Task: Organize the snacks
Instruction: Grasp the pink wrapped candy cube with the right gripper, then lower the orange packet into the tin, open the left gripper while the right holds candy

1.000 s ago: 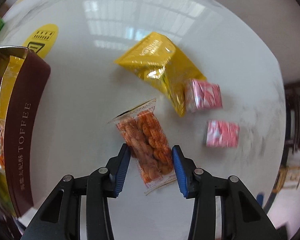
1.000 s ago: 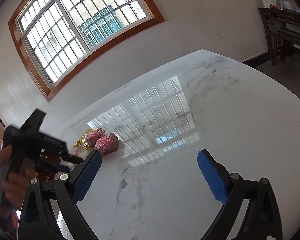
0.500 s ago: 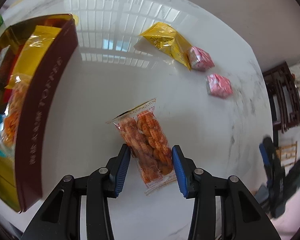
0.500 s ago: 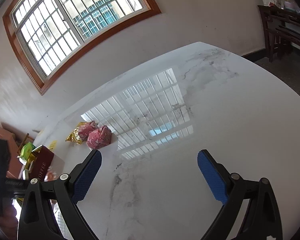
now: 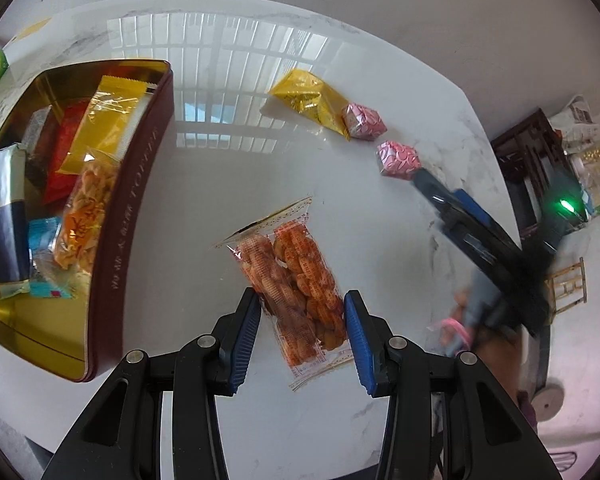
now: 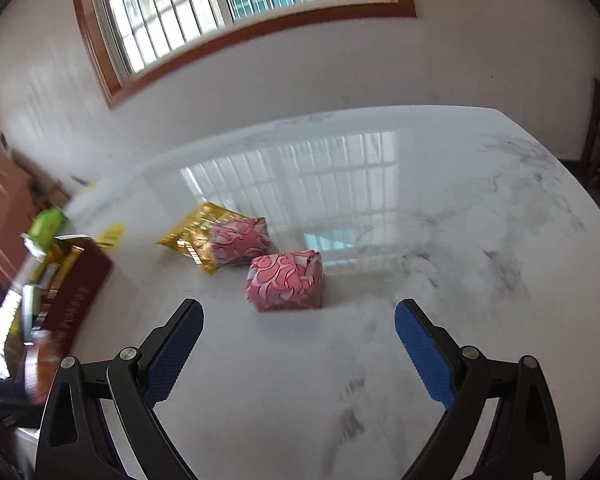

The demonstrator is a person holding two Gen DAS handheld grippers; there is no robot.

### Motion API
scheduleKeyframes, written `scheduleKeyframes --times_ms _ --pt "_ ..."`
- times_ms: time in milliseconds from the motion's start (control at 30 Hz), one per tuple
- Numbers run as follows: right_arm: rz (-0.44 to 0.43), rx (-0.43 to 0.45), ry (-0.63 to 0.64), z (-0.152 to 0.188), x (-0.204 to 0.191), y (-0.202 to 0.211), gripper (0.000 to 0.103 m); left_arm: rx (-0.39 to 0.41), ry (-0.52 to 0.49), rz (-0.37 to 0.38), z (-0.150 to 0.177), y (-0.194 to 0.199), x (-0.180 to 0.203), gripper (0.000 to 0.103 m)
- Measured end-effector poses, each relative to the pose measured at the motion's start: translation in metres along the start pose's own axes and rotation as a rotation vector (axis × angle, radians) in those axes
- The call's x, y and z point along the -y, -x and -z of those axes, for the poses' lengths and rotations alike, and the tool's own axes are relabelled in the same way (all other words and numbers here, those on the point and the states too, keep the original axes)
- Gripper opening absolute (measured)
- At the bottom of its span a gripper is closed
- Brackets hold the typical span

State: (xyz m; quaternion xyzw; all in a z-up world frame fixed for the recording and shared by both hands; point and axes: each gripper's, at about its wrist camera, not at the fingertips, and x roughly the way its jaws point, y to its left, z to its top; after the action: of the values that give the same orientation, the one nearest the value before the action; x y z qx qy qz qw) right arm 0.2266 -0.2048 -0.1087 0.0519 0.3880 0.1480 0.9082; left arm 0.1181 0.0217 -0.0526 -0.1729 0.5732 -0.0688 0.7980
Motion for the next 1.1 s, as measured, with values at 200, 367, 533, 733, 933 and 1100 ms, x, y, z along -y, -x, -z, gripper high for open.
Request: scheduleKeyframes --times_ms 200,367,533,733,933,1100 --pt "0.029 -0.03 0.022 -0.012 -0.005 -0.024 0.08 0.016 -0.014 0.022 0.001 0.013 -0.005 0.044" --pt "0.055 -0.094 0.079 -0.01 -0.009 -0.034 0.045 0.026 -0.022 0.032 0.004 0.019 -0.005 0.044" --pt "0.091 -0.033 -0.063 0.004 0.031 -0.005 0.045 0.046 -0.011 0.039 0.004 0.034 -0.013 0.044" --pt "0.219 0.029 -0.27 0.033 0.093 0.038 0.045 0.09 0.011 0.022 0.005 0.069 -0.034 0.044" --pt "0.29 -0.002 -0.273 0.042 0.1 0.042 0.045 0.164 0.081 -0.023 0.003 0.116 -0.082 0.044" --pt "0.306 -0.012 -0.258 0.042 0.1 0.045 0.045 0.204 0.111 -0.097 0.005 0.14 -0.121 0.044"
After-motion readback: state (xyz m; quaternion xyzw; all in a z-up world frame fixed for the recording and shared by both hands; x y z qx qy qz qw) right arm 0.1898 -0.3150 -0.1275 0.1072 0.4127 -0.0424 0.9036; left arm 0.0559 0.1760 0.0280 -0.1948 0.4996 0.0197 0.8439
